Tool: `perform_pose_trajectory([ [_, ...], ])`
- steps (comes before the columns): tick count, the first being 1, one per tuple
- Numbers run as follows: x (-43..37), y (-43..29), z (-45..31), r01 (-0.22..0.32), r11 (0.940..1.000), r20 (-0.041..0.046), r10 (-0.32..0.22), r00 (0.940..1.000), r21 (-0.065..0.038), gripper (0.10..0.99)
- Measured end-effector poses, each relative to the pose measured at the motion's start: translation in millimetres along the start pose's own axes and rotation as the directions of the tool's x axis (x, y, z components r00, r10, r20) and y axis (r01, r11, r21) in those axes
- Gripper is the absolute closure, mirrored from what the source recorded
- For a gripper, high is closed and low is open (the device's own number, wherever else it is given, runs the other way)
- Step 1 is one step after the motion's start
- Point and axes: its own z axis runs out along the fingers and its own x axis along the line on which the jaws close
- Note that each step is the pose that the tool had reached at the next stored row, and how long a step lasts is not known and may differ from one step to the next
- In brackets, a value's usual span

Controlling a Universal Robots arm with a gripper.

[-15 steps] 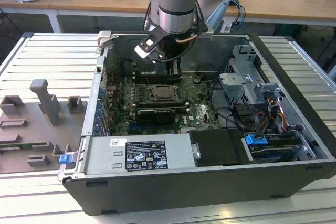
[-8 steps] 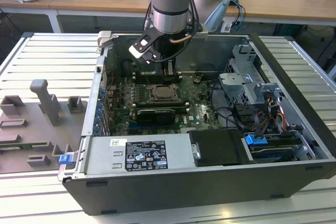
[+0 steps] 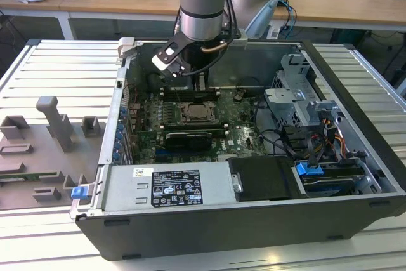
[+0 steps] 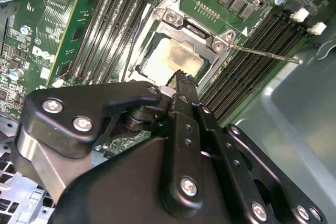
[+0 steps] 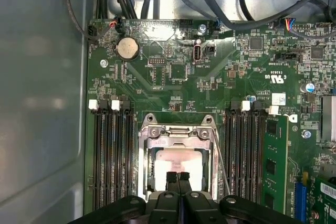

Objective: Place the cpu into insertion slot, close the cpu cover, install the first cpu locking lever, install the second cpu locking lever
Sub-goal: 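Install the first cpu locking lever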

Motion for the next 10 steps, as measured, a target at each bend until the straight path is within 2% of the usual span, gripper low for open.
perform_pose_trajectory([
  [5, 0.2, -0.2, -4.8, 0.0, 1.0, 0.0, 0.0, 1.0, 0.0, 0.98],
  [7, 0.4, 0.0, -11.2, 0.0, 1.0, -0.0001, 0.0, 1.0, 0.0, 0.98],
  [8, 0.6, 0.2, -18.1, 0.0, 1.0, 0.0, 0.0, 1.0, 0.0, 0.98],
  [10, 0.8, 0.4, -26.3, 0.0, 1.0, 0.0, 0.0, 1.0, 0.0, 0.98],
])
